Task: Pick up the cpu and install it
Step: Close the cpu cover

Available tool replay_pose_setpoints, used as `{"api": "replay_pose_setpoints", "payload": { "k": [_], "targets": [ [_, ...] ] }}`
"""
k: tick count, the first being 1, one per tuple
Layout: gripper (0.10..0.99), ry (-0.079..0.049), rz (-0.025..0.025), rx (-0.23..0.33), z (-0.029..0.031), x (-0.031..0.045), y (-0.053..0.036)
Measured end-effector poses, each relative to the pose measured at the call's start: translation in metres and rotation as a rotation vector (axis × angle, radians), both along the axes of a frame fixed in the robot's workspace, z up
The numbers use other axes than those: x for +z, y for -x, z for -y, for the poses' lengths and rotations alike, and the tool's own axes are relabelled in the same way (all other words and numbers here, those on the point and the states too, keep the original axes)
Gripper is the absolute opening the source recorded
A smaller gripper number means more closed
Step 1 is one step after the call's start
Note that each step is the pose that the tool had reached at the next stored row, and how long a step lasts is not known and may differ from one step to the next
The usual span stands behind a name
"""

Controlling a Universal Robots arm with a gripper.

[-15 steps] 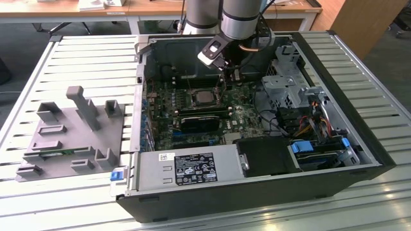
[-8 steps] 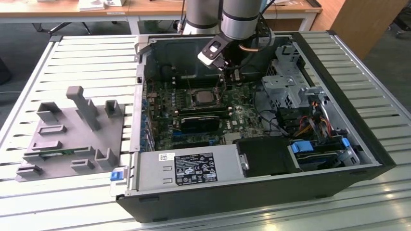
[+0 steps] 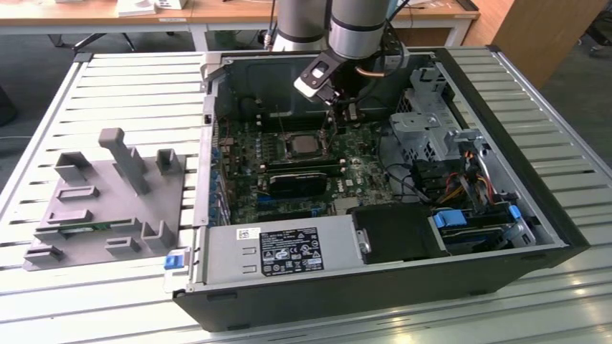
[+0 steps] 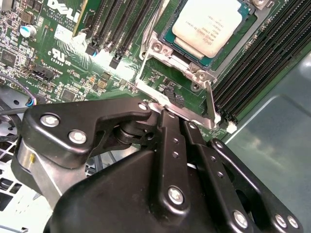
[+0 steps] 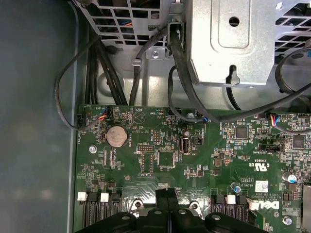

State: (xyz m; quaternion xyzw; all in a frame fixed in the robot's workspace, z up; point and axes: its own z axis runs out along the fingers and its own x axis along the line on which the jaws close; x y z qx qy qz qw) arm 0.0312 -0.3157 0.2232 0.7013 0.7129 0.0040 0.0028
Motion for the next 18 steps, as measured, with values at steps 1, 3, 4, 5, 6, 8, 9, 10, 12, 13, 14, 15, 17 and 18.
{"api": "replay_pose_setpoints", "payload": {
  "k": [1,3,4,5,6,8,9,10,12,13,14,15,17,18],
  "targets": [
    [0.106,0.000,-0.0001,0.000,0.0000,0.0000,0.0002],
    [0.106,0.000,-0.0001,0.000,0.0000,-0.0001,0.0008],
    [0.106,0.000,-0.0001,0.000,0.0000,-0.0002,0.0017],
    [0.106,0.000,-0.0001,0.000,0.0001,-0.0003,0.0025],
    [0.106,0.000,-0.0001,0.000,0.0001,-0.0003,0.0033],
    [0.106,0.000,-0.0001,0.000,0.0000,-0.0005,0.0049],
    [0.106,0.000,-0.0001,0.000,0.0000,-0.0006,0.0055],
    [0.106,0.000,-0.0001,0.000,0.0000,-0.0006,0.0060],
    [0.106,0.000,-0.0001,0.000,0.0000,-0.0005,0.0065],
    [0.106,0.000,-0.0001,0.000,0.0001,-0.0005,0.0068],
    [0.106,0.000,-0.0001,0.000,0.0001,-0.0005,0.0070],
    [0.106,0.000,-0.0001,0.000,0.0001,-0.0005,0.0073],
    [0.106,0.000,-0.0001,0.000,0.0000,-0.0005,0.0075],
    [0.106,0.000,-0.0001,0.000,0.0000,-0.0002,0.0076]
  ]
}}
